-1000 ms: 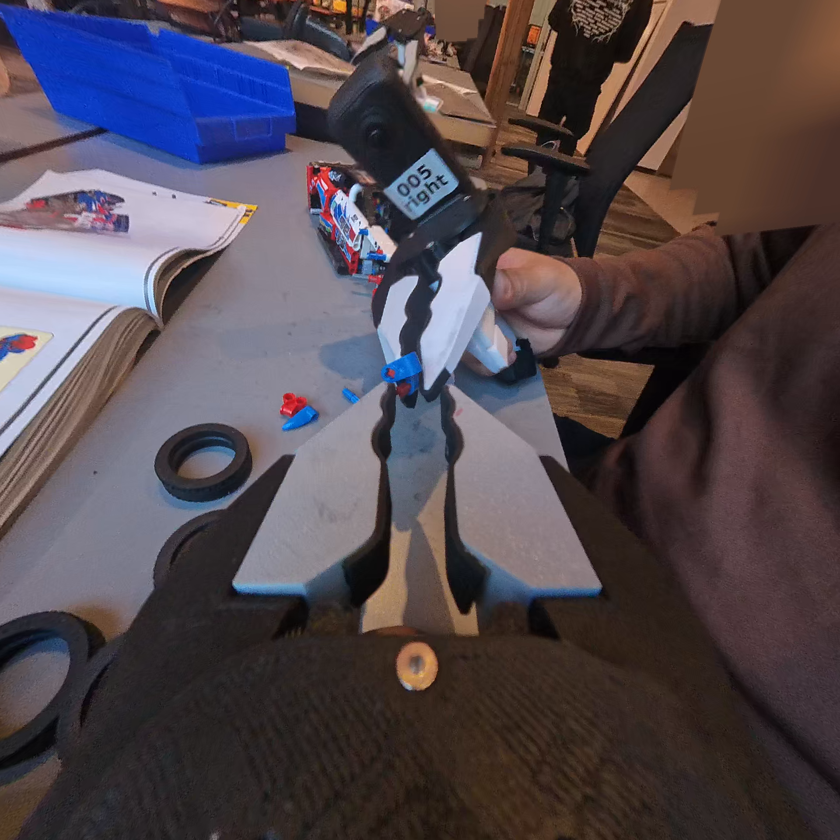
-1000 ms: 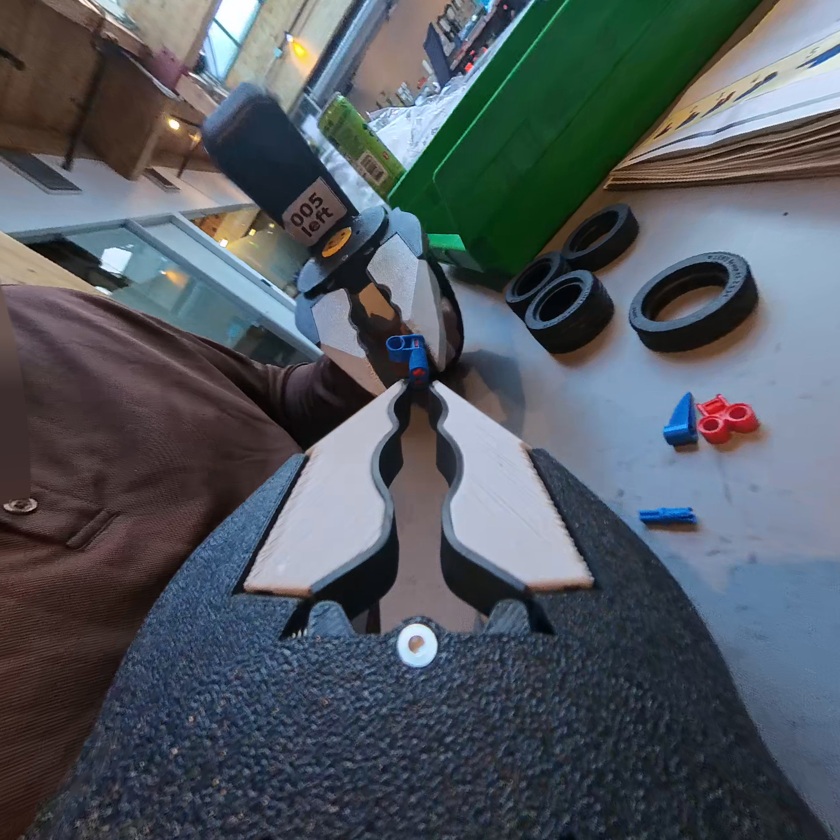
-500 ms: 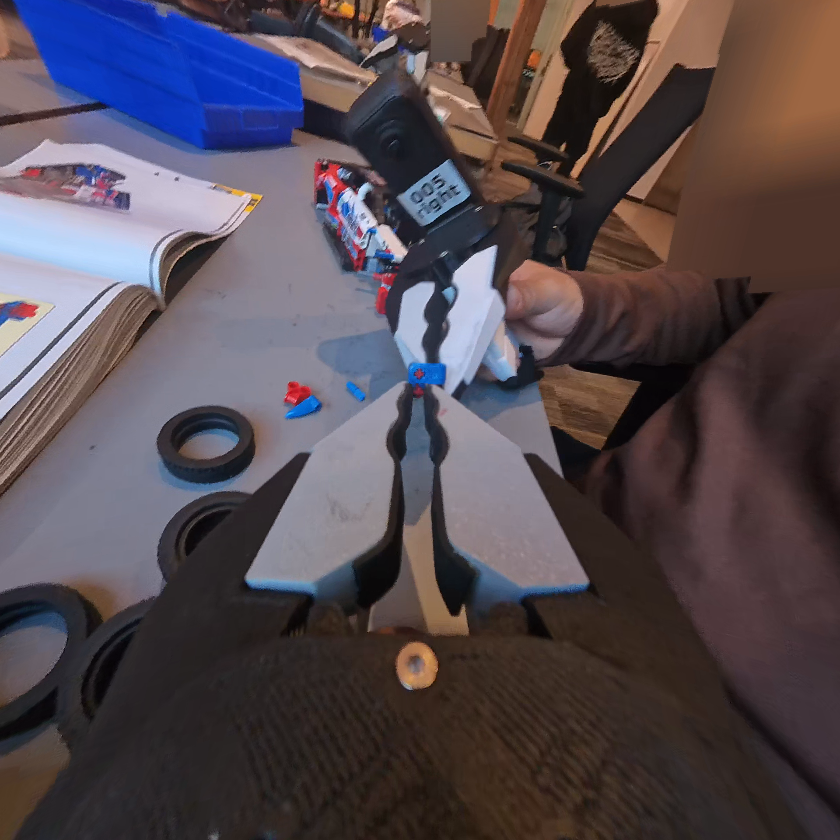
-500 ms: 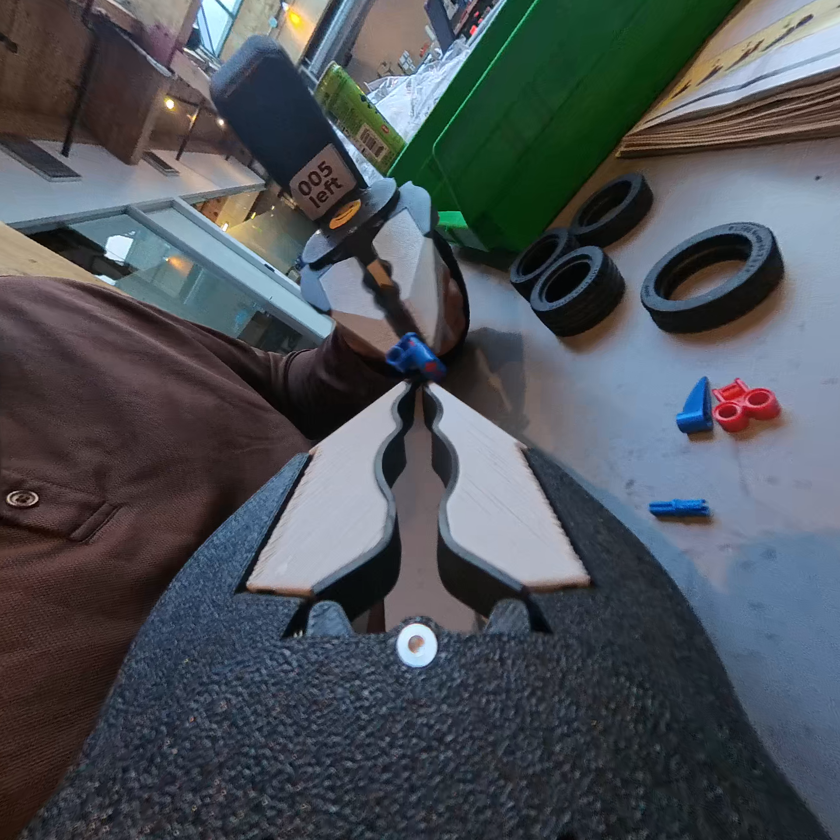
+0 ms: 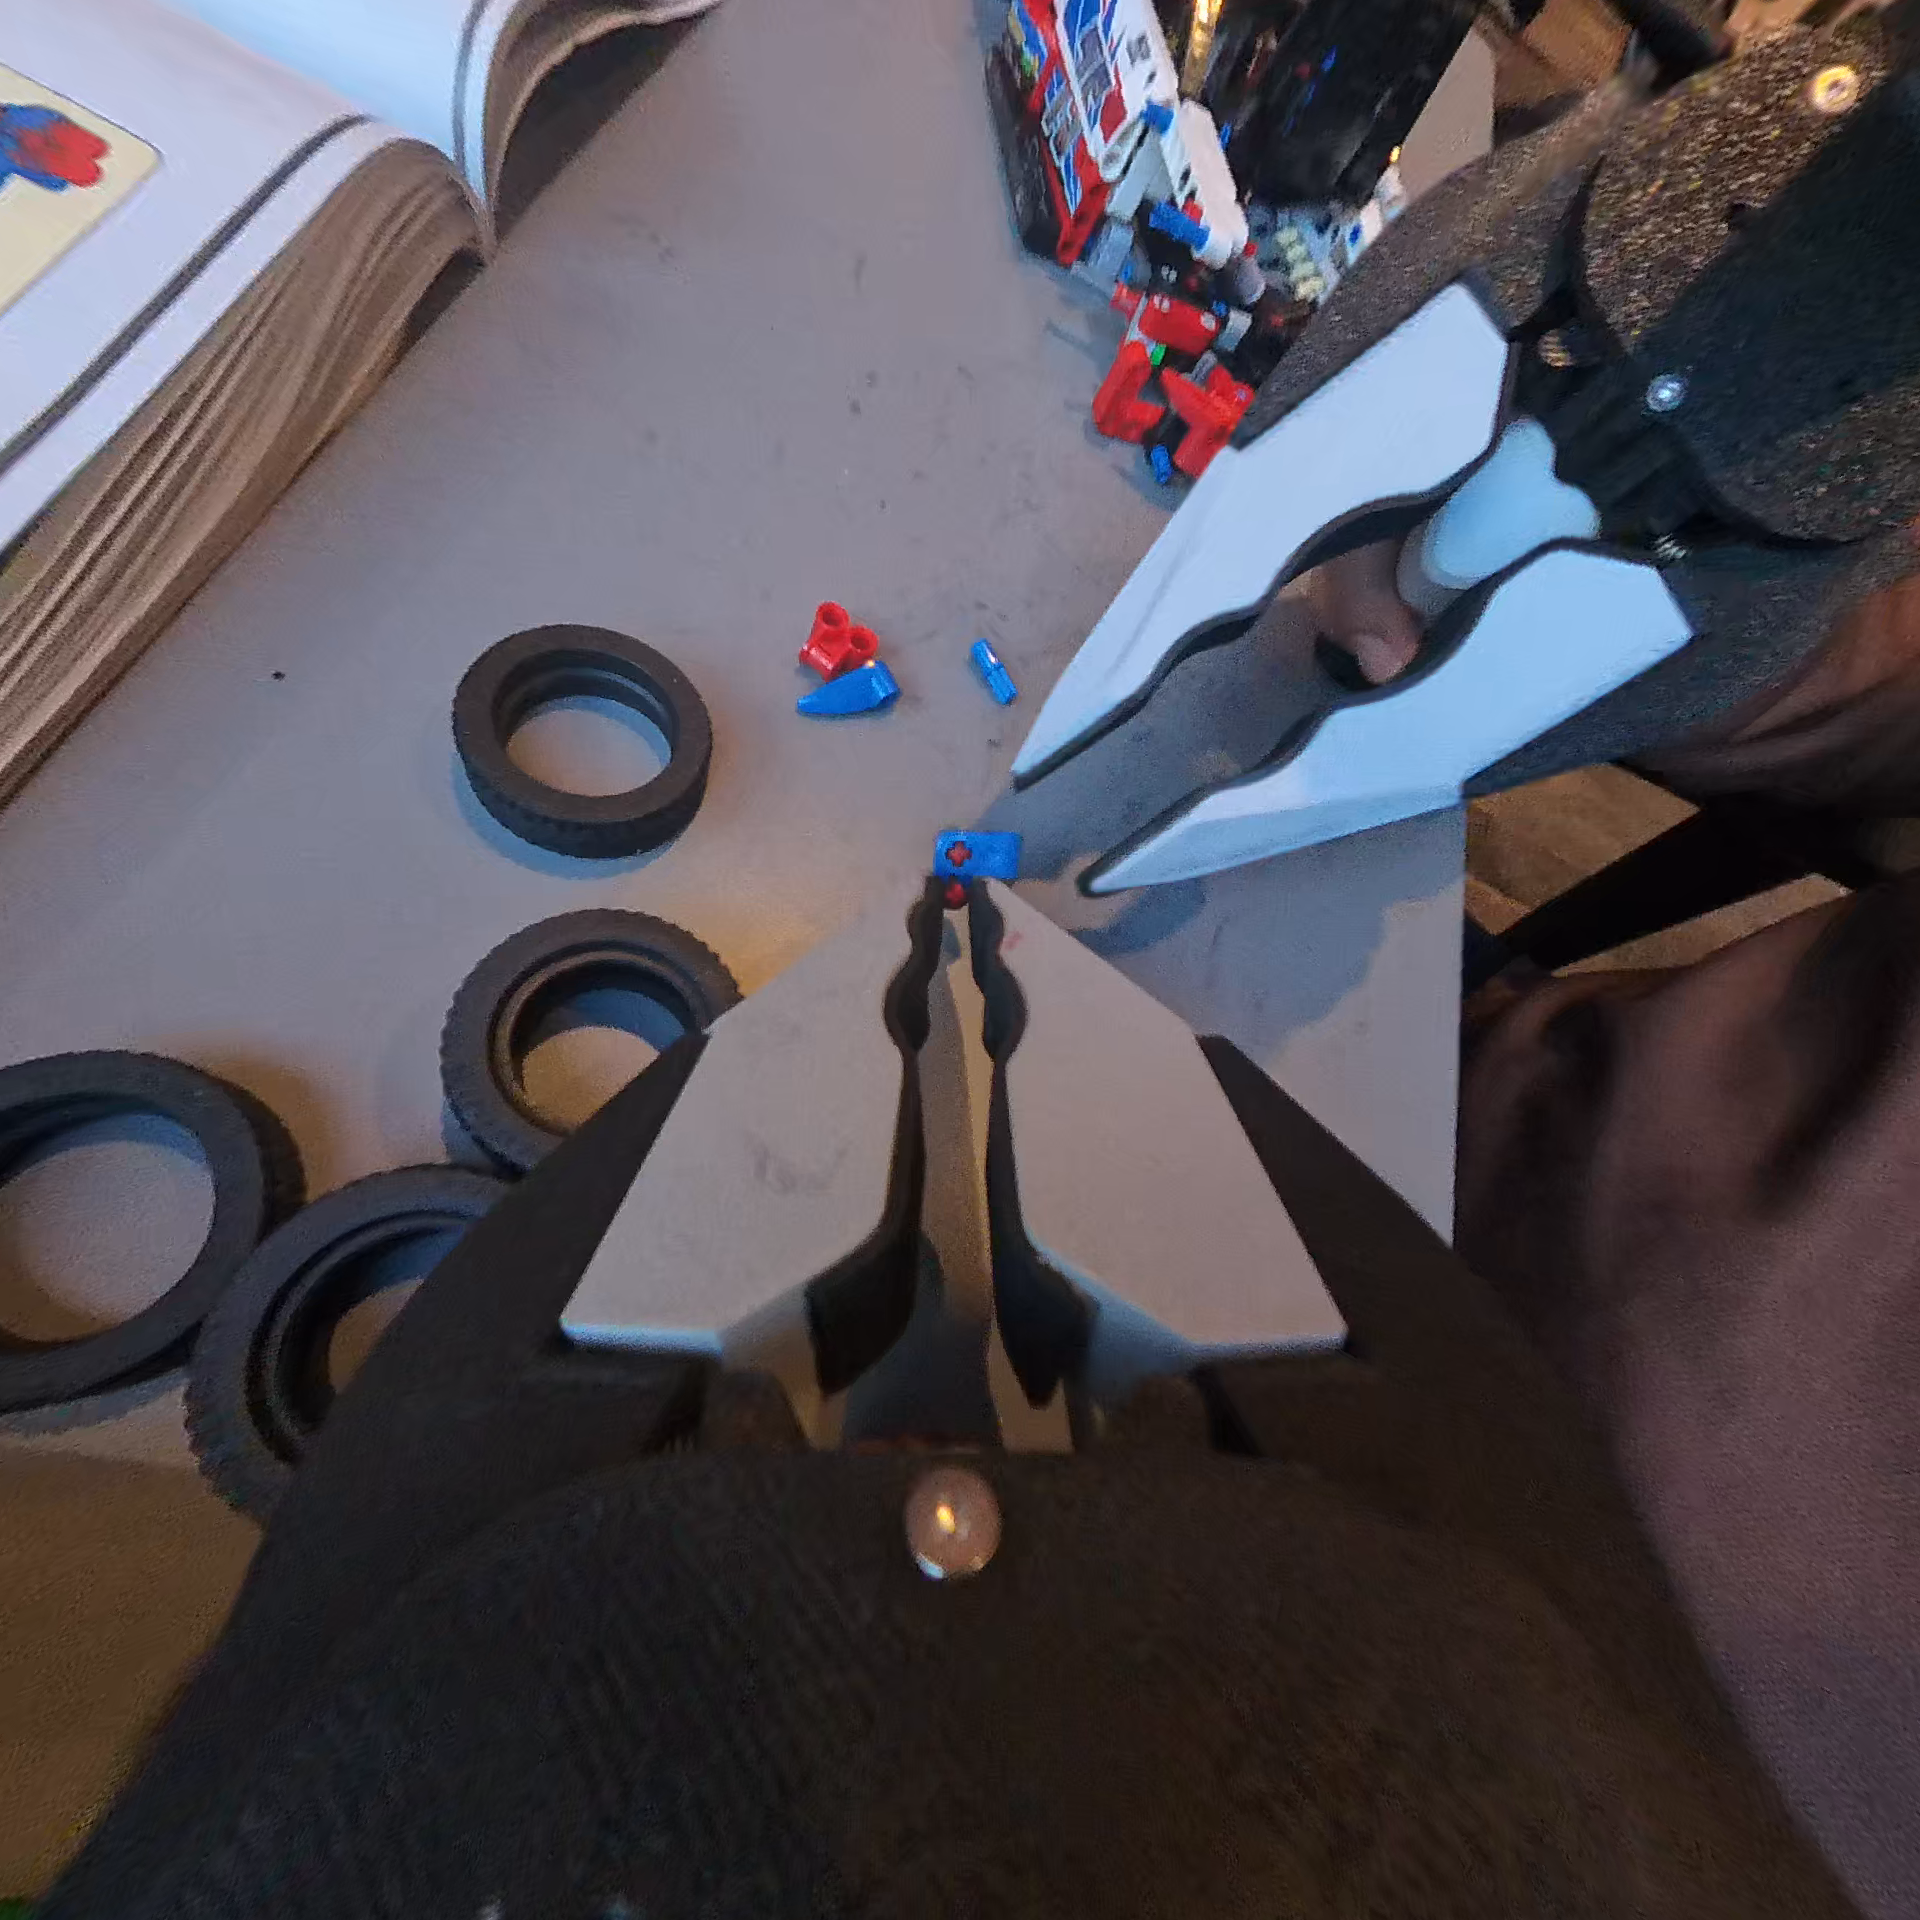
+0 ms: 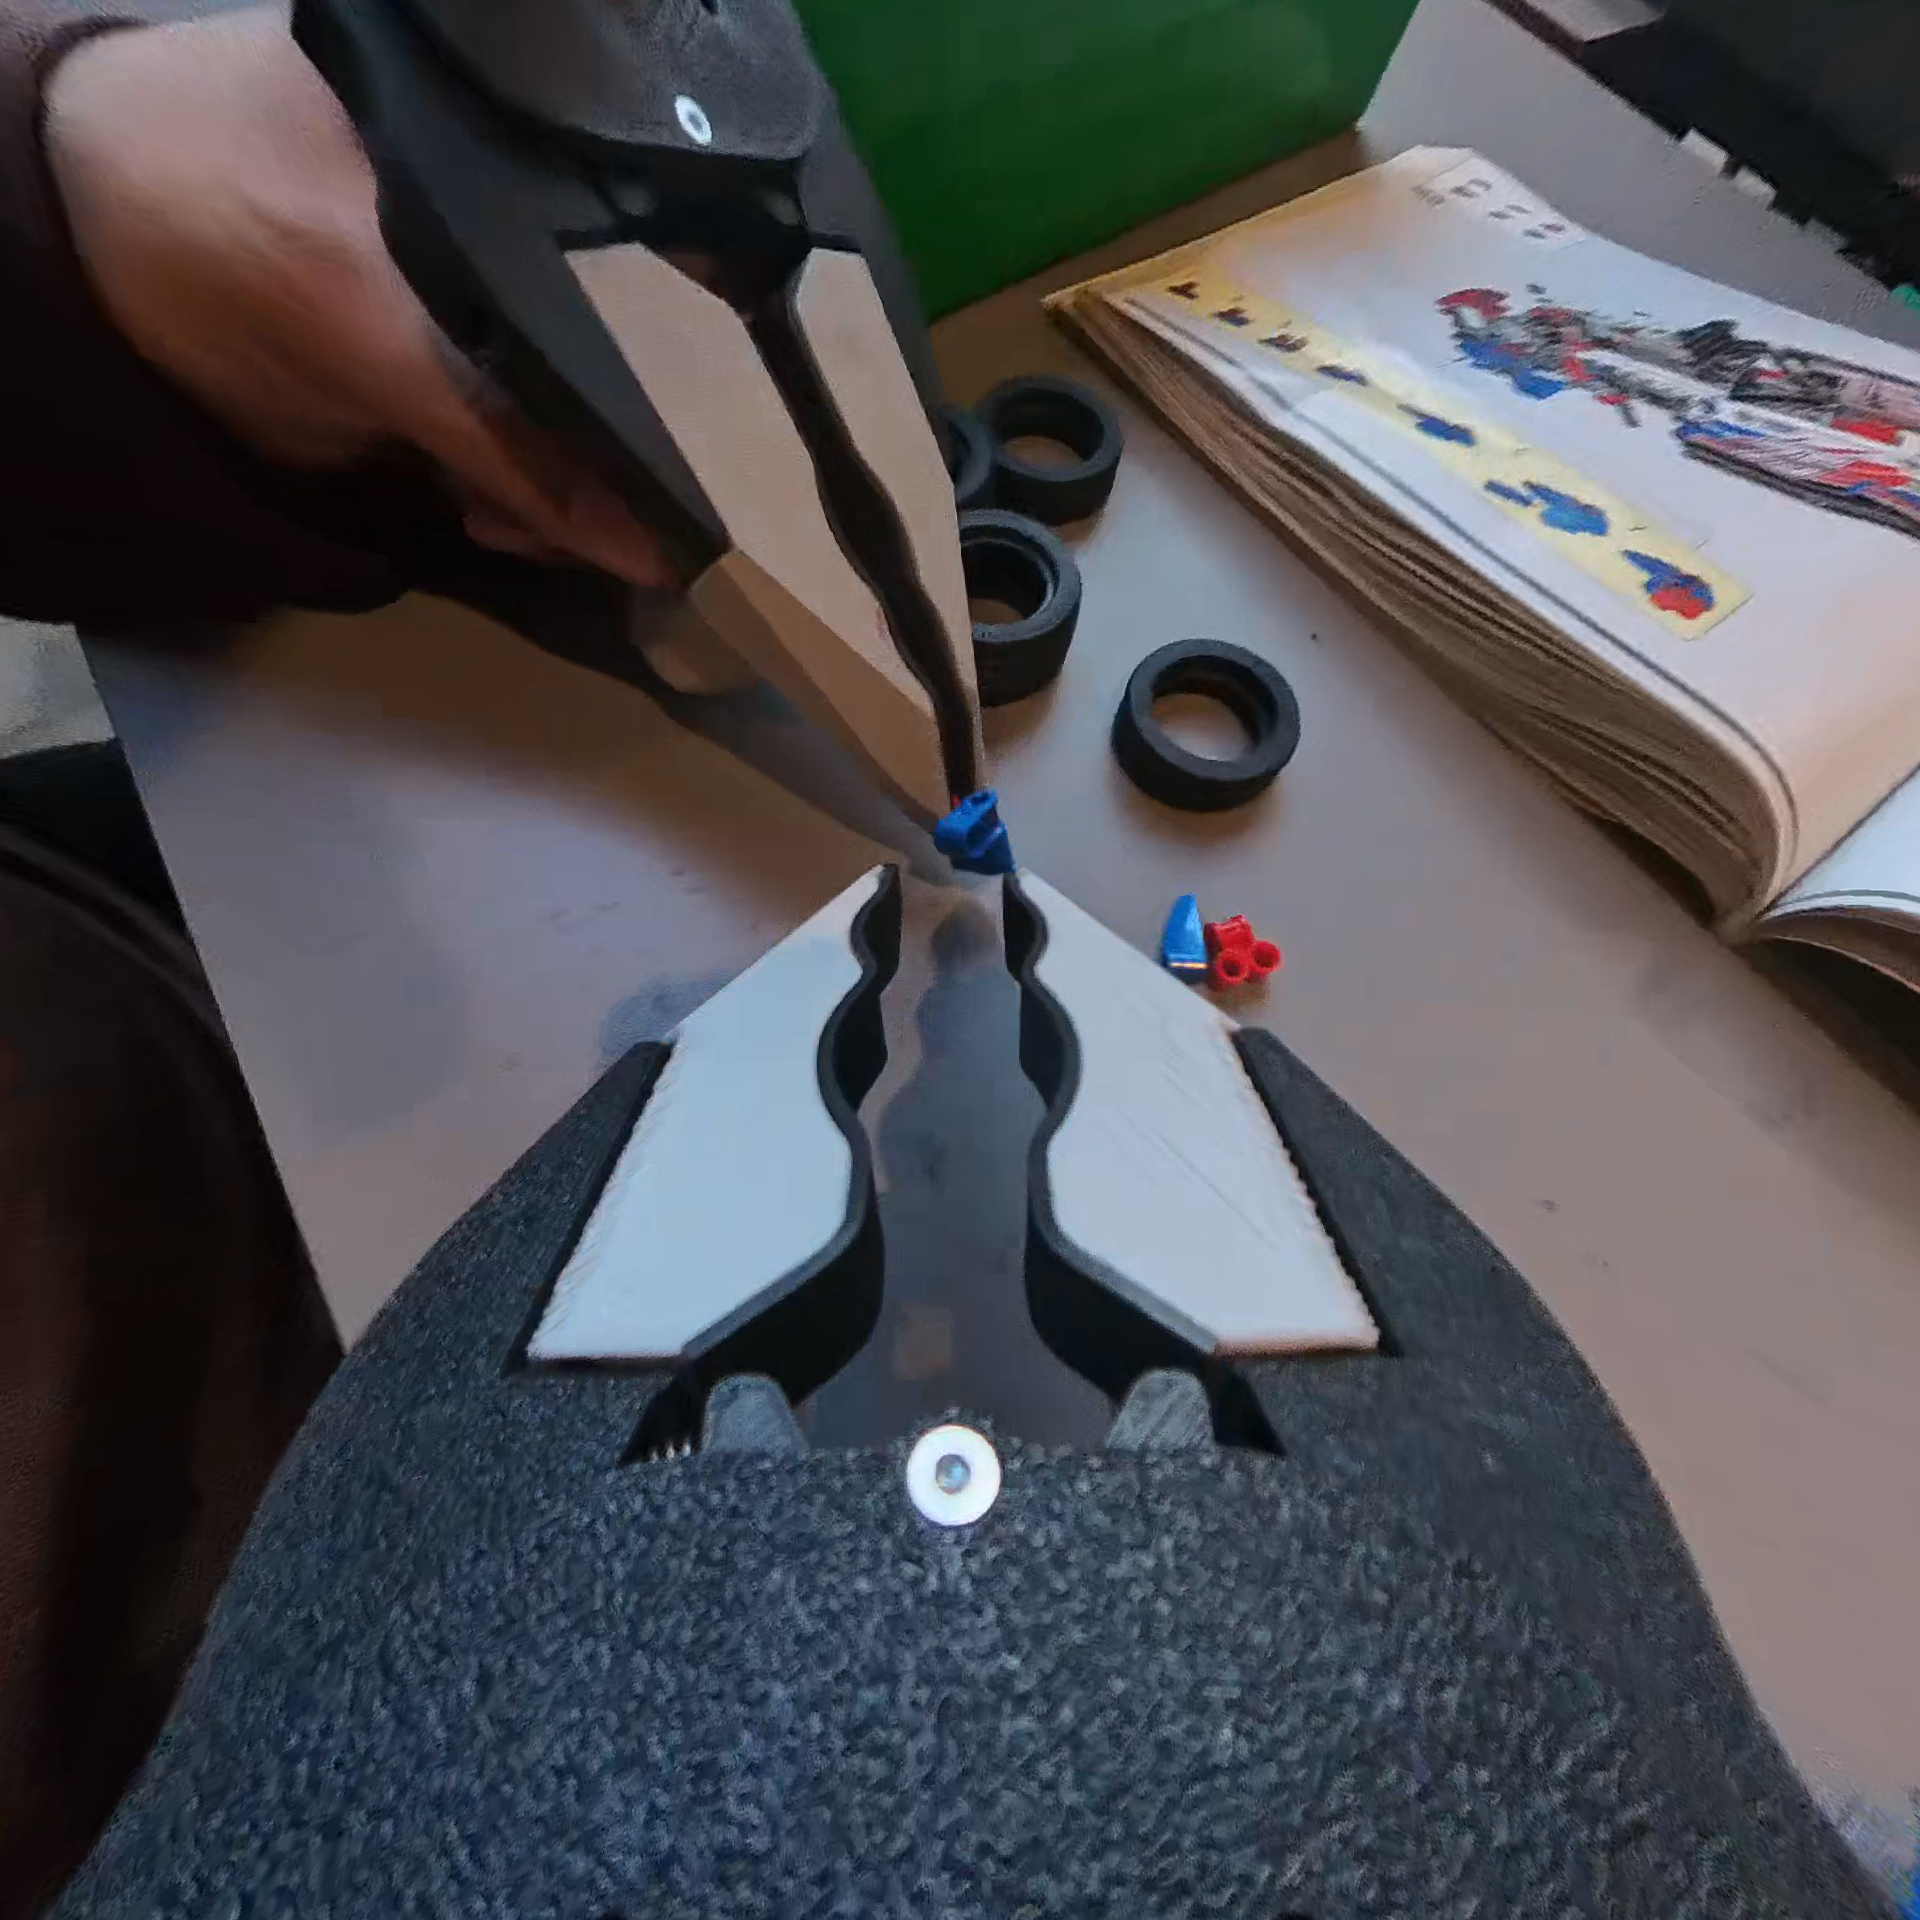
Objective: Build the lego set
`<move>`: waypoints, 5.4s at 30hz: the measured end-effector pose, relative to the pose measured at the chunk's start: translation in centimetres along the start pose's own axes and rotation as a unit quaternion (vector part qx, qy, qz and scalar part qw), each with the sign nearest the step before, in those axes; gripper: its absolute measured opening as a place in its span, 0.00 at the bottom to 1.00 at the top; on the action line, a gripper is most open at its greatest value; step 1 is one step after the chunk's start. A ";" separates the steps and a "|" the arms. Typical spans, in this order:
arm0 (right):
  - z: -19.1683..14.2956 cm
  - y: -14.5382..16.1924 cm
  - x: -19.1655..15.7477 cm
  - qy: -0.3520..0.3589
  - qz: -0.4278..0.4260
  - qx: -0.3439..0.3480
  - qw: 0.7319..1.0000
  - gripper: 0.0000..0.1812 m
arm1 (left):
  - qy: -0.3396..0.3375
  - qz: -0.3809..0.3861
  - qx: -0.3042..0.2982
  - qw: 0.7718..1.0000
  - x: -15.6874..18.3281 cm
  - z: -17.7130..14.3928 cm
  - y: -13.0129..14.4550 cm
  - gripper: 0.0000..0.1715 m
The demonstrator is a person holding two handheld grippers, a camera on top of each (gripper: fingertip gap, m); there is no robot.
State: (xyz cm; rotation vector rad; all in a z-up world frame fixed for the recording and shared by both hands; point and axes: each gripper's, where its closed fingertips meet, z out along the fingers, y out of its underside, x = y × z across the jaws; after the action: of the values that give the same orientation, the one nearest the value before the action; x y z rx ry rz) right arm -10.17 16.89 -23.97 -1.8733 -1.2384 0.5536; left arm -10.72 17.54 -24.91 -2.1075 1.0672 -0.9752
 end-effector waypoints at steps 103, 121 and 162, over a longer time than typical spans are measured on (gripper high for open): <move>2.0 1.3 0.2 -0.139 0.152 -0.098 0.974 0.09 | 0.010 0.093 -0.071 0.993 -0.2 1.0 1.4 0.04; 1.8 2.0 0.1 -0.068 0.056 -0.088 0.992 0.11 | 0.052 0.038 -0.063 0.996 -0.1 0.6 1.2 0.06; 1.2 1.7 1.0 -0.011 0.052 -0.040 0.998 0.10 | -0.087 0.200 -0.018 0.976 0.0 -2.0 2.1 0.11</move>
State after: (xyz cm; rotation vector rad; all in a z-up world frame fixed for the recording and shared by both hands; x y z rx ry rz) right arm -9.67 17.93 -25.96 -2.0117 -1.1982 0.5899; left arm -13.26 16.15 -25.33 -1.8616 1.3561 -0.5699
